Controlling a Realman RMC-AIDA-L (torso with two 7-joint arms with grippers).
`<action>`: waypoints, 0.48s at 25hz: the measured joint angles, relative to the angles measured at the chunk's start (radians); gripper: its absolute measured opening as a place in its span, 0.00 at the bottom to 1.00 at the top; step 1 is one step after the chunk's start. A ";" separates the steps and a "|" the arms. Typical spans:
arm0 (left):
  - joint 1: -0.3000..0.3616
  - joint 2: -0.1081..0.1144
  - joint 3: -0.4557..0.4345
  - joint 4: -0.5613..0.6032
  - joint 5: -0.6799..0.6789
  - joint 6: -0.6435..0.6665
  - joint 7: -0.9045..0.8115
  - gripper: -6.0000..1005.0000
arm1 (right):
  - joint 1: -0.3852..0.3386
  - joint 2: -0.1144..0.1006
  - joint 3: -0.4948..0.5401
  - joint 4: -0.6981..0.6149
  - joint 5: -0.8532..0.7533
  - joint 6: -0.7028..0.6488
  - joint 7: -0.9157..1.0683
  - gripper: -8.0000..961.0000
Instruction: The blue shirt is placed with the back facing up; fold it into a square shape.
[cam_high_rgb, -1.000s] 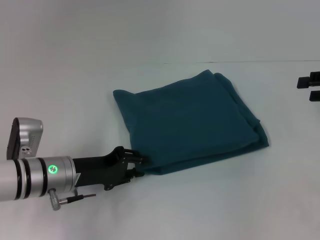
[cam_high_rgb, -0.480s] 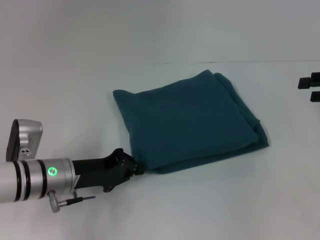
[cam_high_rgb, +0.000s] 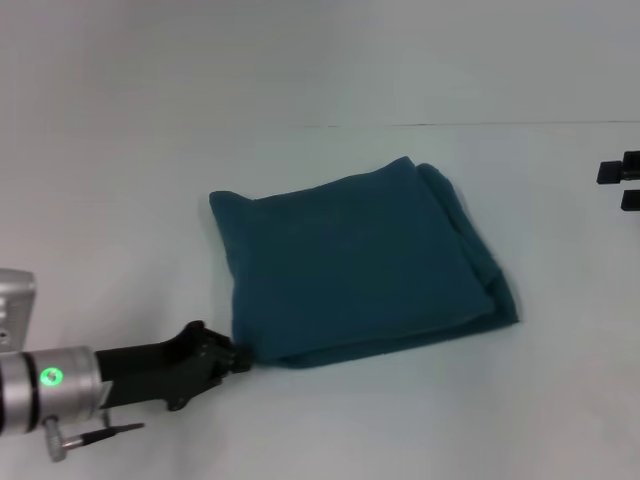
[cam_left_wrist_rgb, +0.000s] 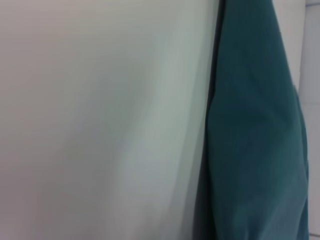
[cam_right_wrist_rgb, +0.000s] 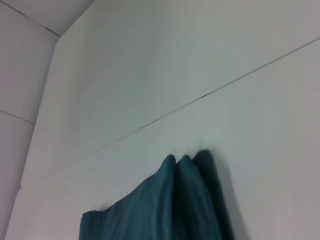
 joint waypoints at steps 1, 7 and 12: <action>0.011 0.003 -0.005 0.010 0.000 0.010 0.000 0.06 | -0.001 0.000 0.000 0.000 0.000 0.000 0.000 0.71; 0.037 0.024 -0.046 0.023 0.012 0.048 0.009 0.09 | -0.002 0.000 0.000 0.005 0.000 0.002 0.002 0.71; 0.031 0.028 -0.064 0.023 0.040 0.054 0.014 0.12 | 0.001 0.000 0.000 0.009 0.000 0.002 -0.001 0.71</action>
